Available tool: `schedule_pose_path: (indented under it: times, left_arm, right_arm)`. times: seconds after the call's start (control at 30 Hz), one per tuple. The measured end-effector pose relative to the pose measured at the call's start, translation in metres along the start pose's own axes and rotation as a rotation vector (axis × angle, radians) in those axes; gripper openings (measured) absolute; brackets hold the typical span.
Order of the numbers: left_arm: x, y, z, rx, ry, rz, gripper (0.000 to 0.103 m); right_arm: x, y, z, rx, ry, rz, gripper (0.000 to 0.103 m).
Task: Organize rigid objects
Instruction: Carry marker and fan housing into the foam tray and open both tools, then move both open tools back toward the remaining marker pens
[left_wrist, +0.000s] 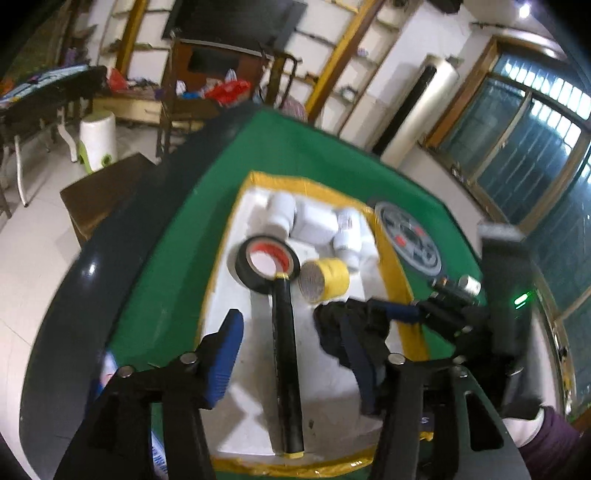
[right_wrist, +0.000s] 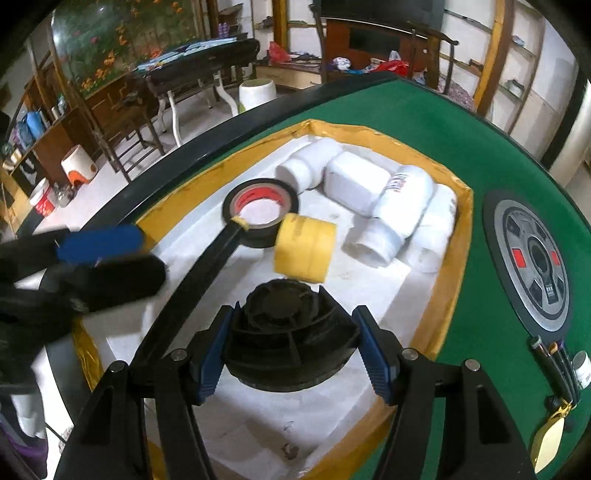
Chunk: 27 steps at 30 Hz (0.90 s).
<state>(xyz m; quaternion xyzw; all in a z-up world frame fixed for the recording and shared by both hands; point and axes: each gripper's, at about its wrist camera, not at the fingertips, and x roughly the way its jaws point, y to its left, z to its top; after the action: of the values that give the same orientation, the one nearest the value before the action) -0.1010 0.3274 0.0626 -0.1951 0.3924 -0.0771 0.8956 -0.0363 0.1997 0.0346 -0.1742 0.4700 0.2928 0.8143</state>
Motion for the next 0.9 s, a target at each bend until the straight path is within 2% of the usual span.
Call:
schedule_pose_path:
  times: [0.17, 0.43, 0.63, 0.9]
  left_arm:
    - [-0.017, 0.010, 0.003, -0.055, -0.065, -0.013, 0.061]
    - [-0.025, 0.023, -0.002, -0.115, -0.079, -0.027, 0.061]
    - [-0.029, 0.030, -0.003, -0.138, -0.087, -0.017, 0.061]
    - [-0.029, 0.028, -0.007, -0.145, -0.076, -0.005, 0.064]
  right_arm:
    - [0.002, 0.006, 0.000, -0.026, -0.007, -0.022, 0.065]
    - [-0.023, -0.011, -0.004, 0.053, -0.072, -0.003, 0.069]
    - [-0.054, -0.041, -0.019, 0.156, -0.155, -0.002, 0.074]
    - [-0.078, -0.089, -0.043, 0.291, -0.194, -0.015, 0.074]
